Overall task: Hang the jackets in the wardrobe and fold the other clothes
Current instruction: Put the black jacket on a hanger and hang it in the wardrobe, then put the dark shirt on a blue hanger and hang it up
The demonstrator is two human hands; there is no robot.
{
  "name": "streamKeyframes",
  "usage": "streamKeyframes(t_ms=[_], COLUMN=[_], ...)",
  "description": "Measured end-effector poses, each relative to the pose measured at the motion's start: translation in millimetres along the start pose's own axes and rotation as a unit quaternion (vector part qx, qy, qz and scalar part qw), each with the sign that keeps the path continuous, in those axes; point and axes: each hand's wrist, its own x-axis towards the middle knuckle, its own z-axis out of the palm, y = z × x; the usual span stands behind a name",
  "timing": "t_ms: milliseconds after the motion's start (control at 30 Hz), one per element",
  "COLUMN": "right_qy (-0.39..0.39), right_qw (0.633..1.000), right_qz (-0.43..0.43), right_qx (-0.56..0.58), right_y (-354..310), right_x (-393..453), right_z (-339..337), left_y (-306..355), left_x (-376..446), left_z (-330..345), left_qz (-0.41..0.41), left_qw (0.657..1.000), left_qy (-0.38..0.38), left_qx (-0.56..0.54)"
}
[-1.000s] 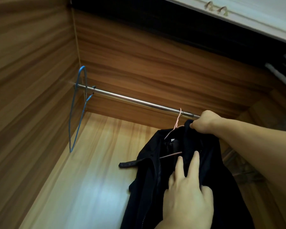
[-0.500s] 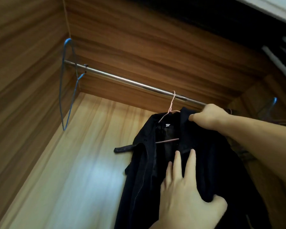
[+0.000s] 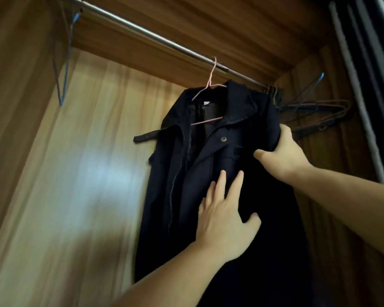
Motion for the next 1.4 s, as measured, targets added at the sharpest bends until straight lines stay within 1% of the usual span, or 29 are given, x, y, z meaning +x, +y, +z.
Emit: streamKeyframes(t_ms=[133, 267, 500, 567, 600, 633, 700, 733, 833, 933, 1067, 1133, 1200, 1333, 1400], right_qy=[-0.026, -0.096, -0.133, -0.151, -0.16, -0.176, -0.211, -0.221, -0.225, -0.213, -0.165, -0.136, -0.102, -0.041, -0.028], right_qw=[0.997, 0.985, 0.977, 0.97, 0.964, 0.953, 0.915, 0.898, 0.865, 0.831, 0.79, 0.768, 0.743, 0.676, 0.637], right_qz=[0.07, 0.134, 0.142, 0.139, 0.129, 0.112, 0.08, 0.075, 0.111, 0.168, 0.259, 0.296, 0.341, 0.426, 0.469], right_qx=[-0.022, -0.05, -0.087, -0.129, -0.168, -0.222, -0.335, -0.373, -0.435, -0.486, -0.53, -0.552, -0.568, -0.6, -0.611], right_y=[22.4, 38.9, 30.5, 24.9, 22.3, 20.0, 15.9, 13.7, 9.4, 4.0, -22.1, -44.2, -71.8, -139.1, -179.4], right_x=[-59.4, -120.0, -205.1, -239.9, -257.6, -275.9, -312.7, -329.4, -374.1, -420.8, -490.9, -531.4, -576.0, -672.4, -716.8], right_z=[4.9, -2.1, -55.5, -79.7, -94.3, -110.7, -147.2, -167.2, -231.4, -293.9, -364.6, -390.1, -406.8, -414.7, -412.9], left_y=[-2.8, 5.8, 43.1, 58.0, 67.1, 77.6, 101.3, 113.4, 149.6, 185.8, 238.9, 265.6, 290.1, 332.3, 352.0], left_x=[-36.4, -75.5, -125.6, -153.7, -168.5, -184.0, -214.9, -227.9, -257.8, -276.1, -297.3, -315.8, -342.7, -417.6, -458.9], left_z=[10.1, 14.5, -18.0, -26.2, -29.6, -32.3, -35.4, -35.7, -29.8, -22.0, -13.2, -9.2, -6.5, -10.5, -22.6], left_qz=[-0.018, -0.05, -0.06, -0.065, -0.068, -0.068, -0.057, -0.043, 0.007, 0.059, 0.138, 0.19, 0.225, 0.268, 0.297], left_qw=[0.999, 0.994, 0.988, 0.984, 0.981, 0.978, 0.97, 0.965, 0.951, 0.938, 0.917, 0.904, 0.888, 0.833, 0.804], left_qy=[-0.02, -0.077, -0.109, -0.126, -0.139, -0.158, -0.211, -0.238, -0.301, -0.334, -0.358, -0.363, -0.371, -0.418, -0.436], left_qx=[-0.043, -0.051, -0.091, -0.111, -0.118, -0.121, -0.111, -0.099, -0.069, -0.075, -0.109, -0.123, -0.151, -0.245, -0.275])
